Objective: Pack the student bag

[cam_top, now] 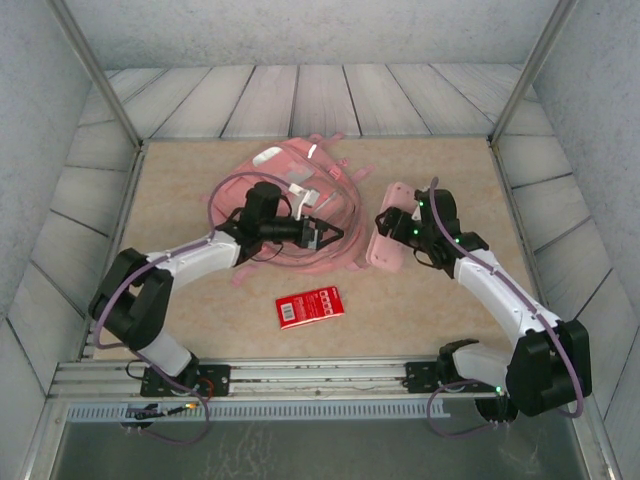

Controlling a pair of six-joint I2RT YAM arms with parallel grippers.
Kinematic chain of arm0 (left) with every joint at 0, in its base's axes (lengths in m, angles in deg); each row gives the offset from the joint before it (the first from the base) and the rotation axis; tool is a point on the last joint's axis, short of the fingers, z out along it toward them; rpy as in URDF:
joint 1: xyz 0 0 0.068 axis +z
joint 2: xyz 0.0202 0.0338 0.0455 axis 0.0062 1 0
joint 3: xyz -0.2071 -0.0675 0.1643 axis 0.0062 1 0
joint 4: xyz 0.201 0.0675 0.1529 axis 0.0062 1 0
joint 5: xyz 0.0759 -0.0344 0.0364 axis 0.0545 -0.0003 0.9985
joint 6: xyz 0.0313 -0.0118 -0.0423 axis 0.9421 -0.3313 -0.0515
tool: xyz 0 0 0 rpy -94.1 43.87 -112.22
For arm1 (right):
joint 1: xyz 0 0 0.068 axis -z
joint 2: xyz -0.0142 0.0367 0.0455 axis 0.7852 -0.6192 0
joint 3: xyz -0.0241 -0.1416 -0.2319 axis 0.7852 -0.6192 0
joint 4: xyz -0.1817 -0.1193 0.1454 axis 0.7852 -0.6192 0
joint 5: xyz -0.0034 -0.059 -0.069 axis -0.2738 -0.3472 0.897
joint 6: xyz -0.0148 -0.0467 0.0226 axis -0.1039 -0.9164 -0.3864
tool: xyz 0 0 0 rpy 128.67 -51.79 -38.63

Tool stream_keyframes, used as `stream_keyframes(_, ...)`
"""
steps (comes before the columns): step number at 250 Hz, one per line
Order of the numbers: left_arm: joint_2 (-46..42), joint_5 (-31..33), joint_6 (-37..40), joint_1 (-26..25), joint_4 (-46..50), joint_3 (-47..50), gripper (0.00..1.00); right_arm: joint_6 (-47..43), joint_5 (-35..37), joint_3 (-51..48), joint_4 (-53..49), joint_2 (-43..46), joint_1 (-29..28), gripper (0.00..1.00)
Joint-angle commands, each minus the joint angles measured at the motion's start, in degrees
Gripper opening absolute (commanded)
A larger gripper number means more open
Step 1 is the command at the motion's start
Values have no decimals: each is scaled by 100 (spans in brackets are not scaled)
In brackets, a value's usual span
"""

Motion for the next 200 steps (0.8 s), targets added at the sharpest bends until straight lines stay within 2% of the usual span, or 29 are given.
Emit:
stream_keyframes(1,61,-79,-261,-173,-381,-371,87,-108,-331,216,723,6,-99,81)
stream_keyframes(83,90,417,-316,-322,38,-672,88,-195,-395,389,1186,46,-251,81)
stream_keyframes(129,174,359,-403,-439,8,-804,86,-196,-372,353,1428,48,-322,81)
stream_keyframes(164,295,61,-562,-485,-259,-848,84,-152,-359,354,1493,33,-331,82)
stream_keyframes(200,394,202,-206,-630,251,-1027,82,-108,-394,458,1446,23,-334,82)
